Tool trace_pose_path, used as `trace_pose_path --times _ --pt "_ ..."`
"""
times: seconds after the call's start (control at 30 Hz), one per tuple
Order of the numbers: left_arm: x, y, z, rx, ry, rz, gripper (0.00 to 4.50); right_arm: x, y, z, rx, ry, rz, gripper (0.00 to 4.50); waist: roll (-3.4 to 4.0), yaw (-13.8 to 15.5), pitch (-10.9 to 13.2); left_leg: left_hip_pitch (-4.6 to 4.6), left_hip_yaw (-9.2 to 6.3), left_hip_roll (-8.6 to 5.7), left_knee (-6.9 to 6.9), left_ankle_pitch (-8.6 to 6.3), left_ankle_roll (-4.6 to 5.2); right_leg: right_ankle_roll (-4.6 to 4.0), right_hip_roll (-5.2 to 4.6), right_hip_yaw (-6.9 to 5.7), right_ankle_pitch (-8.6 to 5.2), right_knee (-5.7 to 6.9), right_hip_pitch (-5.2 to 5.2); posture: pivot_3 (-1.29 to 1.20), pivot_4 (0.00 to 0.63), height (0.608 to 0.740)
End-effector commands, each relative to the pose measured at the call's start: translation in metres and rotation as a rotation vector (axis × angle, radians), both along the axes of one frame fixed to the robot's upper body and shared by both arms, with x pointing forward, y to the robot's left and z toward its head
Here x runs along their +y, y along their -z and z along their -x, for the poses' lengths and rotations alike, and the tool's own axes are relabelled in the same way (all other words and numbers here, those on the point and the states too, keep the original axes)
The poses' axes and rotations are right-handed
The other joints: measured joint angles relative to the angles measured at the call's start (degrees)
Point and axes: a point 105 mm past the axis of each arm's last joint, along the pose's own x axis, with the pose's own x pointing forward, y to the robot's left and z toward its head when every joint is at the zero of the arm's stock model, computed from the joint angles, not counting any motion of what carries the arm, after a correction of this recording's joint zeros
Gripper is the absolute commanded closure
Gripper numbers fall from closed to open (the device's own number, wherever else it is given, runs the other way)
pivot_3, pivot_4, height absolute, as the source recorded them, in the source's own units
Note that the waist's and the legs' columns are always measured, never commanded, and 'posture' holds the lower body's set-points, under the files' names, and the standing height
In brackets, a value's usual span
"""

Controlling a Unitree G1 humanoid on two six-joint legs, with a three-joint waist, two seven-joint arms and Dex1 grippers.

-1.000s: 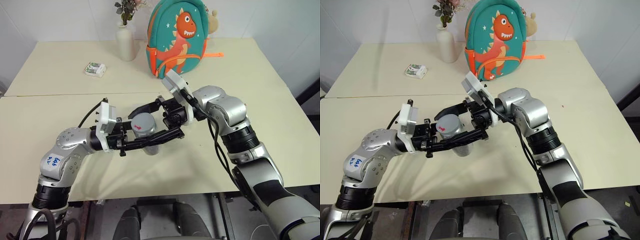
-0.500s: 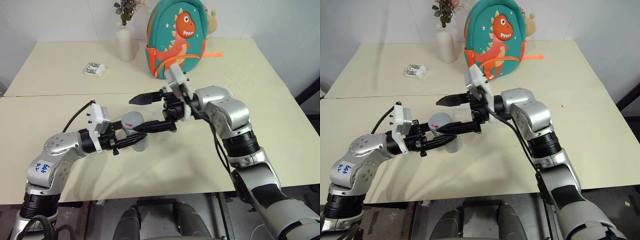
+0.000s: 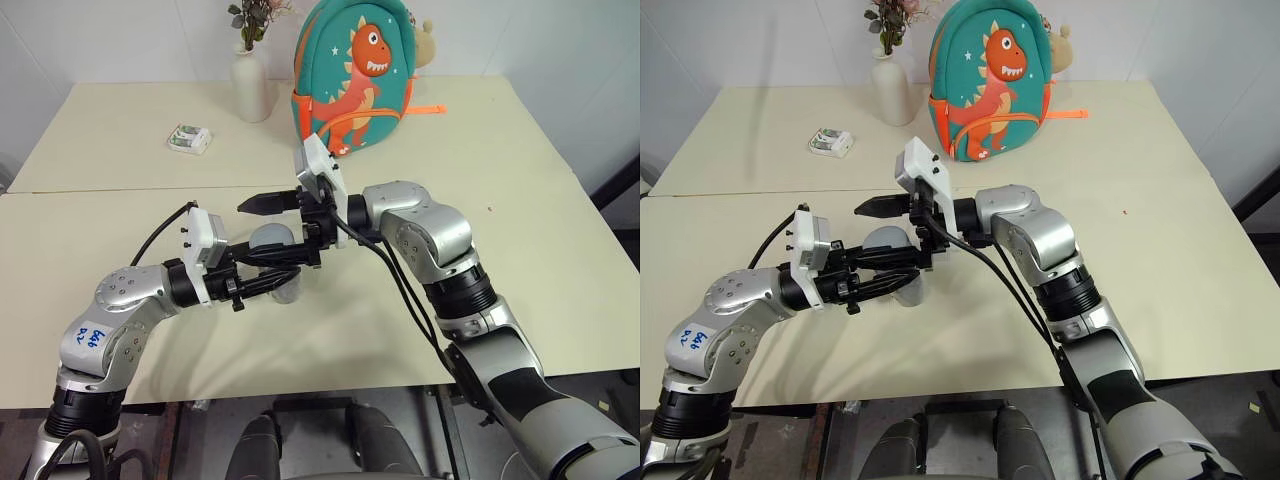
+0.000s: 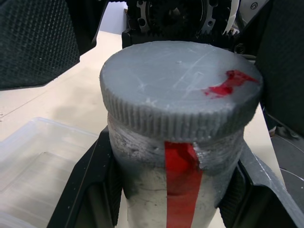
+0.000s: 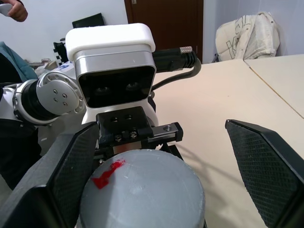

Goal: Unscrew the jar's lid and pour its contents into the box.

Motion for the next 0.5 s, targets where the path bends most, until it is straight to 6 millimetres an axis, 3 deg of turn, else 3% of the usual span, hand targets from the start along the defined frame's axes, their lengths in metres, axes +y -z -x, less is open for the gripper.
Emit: trace_pose_path --times 0.03,0.5 --pt "0.0 -0.009 0.008 -0.048 0.016 0.014 2.36 -0.011 -0.01 -0.008 -0.057 0.033 -0.014 0.04 0.0 0.0 0.0 0.0 0.0 0.0 0.0 0.0 0.0 0.0 0.0 0.0 0.0 0.0 0.0 0.0 0.15 0.74" --pt "0.002 -0.009 0.006 -0.044 0.028 0.013 2.36 -0.059 -0.001 -0.045 -0.063 0.174 0.004 0.04 0.0 0.1 0.0 0.0 0.02 0.0 0.0 0.0 0.0 0.0 0.0 0.0 0.0 -0.05 0.02 0.0 0.15 0.74"
